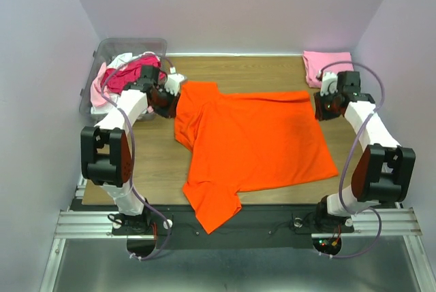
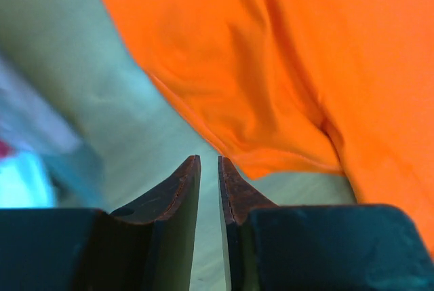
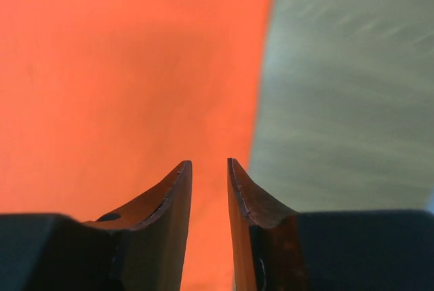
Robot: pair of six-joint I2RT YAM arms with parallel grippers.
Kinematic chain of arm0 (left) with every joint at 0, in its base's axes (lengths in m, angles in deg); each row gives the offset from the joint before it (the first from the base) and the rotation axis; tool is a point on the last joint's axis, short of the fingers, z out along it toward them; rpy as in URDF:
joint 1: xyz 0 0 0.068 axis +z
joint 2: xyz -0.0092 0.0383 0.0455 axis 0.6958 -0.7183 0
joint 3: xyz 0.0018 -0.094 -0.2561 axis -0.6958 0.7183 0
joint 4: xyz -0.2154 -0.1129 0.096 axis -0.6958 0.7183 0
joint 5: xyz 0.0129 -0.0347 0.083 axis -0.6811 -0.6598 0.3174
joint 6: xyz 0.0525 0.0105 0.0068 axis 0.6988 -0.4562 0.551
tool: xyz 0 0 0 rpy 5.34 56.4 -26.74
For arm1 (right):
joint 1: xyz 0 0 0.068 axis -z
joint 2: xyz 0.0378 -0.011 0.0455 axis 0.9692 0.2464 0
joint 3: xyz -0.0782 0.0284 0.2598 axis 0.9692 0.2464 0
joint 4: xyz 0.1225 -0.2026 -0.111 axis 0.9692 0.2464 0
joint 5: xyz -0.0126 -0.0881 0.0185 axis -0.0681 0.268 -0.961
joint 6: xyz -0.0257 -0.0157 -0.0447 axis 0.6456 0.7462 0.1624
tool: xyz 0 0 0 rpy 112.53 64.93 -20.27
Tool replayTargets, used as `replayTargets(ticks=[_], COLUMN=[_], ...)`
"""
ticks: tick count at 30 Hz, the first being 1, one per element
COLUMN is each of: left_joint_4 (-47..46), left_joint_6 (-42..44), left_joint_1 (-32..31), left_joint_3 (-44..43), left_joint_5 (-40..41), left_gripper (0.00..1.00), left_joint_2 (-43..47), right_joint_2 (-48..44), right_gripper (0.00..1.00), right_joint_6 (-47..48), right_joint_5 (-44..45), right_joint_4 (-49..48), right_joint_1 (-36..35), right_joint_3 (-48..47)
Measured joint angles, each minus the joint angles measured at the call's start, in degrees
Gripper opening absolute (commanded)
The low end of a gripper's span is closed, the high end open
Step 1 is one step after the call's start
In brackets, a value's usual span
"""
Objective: Fold and stack the t-shirts
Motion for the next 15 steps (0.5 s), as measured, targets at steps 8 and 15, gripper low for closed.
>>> replayTargets(ticks=[8, 15], left_joint_4=[0.46, -2.56], left_joint_6=[-0.02, -0.98], left_joint_1=[-1.46, -2.49], left_joint_3=[6.97, 7.48], left_joint_5=[-0.31, 1.09], left_gripper=[0.28, 0.22], left_joint_2=[-3.67, -7.02], right_joint_2=[7.10, 10.58], right_gripper=[0.28, 0.27], right_joint_6=[1.99, 2.58], right_joint_5=[-3.30, 1.33], right_joint_4=[6.25, 5.07], right_joint_1=[-0.02, -0.02], right_joint_3=[8.74, 11.06])
